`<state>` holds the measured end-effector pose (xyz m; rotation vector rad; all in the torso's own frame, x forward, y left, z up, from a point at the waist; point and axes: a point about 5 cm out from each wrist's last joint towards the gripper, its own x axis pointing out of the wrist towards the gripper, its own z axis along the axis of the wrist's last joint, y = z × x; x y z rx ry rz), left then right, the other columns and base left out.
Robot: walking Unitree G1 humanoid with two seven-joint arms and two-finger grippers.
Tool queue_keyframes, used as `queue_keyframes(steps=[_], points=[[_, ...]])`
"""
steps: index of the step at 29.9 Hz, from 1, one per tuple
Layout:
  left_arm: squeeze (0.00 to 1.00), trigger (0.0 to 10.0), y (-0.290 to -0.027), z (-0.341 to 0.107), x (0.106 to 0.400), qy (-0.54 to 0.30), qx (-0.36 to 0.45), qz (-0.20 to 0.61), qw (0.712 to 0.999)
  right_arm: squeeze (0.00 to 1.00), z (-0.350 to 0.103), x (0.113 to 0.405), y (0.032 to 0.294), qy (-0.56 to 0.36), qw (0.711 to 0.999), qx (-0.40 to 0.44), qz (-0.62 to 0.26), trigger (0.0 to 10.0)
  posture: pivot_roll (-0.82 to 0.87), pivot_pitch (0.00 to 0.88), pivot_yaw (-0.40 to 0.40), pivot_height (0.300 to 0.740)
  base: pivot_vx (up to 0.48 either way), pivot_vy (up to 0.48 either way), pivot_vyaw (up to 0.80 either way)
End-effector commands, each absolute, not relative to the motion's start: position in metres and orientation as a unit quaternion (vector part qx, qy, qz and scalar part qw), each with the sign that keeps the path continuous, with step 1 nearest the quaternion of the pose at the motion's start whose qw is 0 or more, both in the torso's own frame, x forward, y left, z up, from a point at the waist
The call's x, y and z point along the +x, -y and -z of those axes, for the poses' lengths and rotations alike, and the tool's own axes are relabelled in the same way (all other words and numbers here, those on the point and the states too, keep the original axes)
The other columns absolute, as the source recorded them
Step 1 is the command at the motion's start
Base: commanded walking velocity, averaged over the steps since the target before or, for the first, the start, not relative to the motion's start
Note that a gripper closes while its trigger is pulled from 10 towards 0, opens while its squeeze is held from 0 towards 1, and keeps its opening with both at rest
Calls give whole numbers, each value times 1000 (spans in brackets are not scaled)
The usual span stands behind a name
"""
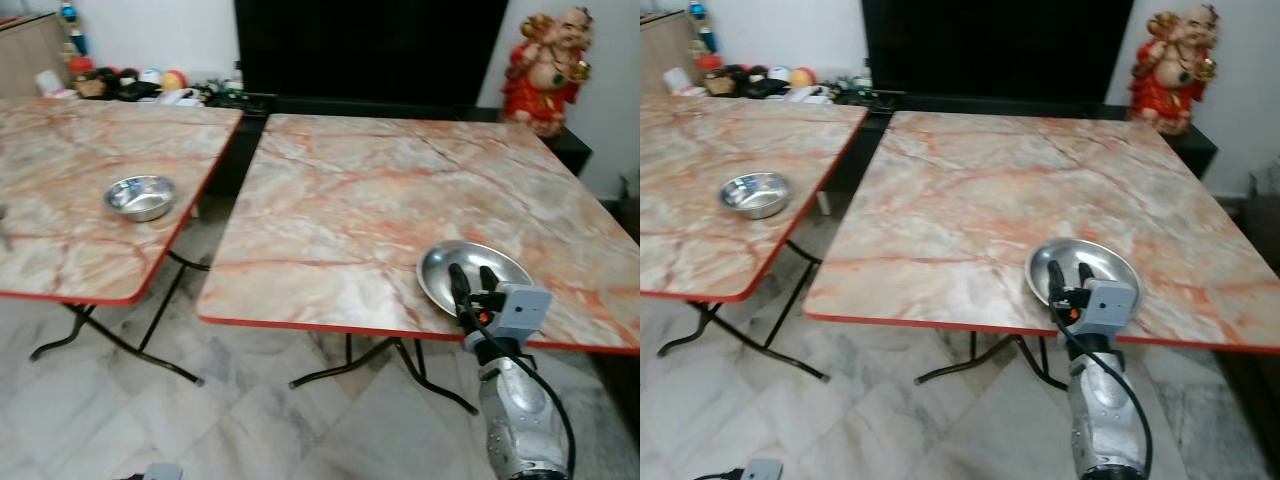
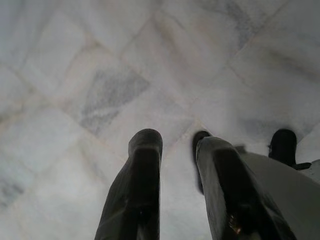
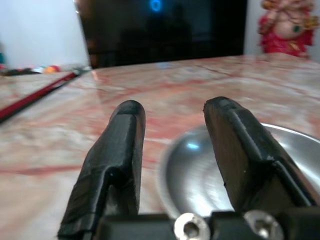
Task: Setting the table
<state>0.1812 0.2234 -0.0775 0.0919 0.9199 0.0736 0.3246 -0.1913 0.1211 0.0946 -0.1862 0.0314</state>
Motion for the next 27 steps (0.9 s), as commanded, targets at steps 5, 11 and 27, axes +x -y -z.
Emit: queue_keyframes(steps=[5, 11, 27], points=[[0, 10000, -227, 81, 172, -460, 52, -33, 886, 0, -128, 330, 181, 101, 992, 70, -24, 10000, 4, 0, -21, 740, 0, 475, 0], [0, 10000, -226, 80, 175, -457, 52, -34, 887, 0, -131, 333, 177, 104, 991, 75, -26, 10000, 10, 3, -22, 740, 0, 184, 0], [0, 10000, -227, 80, 174, -460, 55, -34, 886, 0, -132, 336, 174, 102, 991, 84, -23, 10000, 21, 40, -13, 740, 0, 154, 0]])
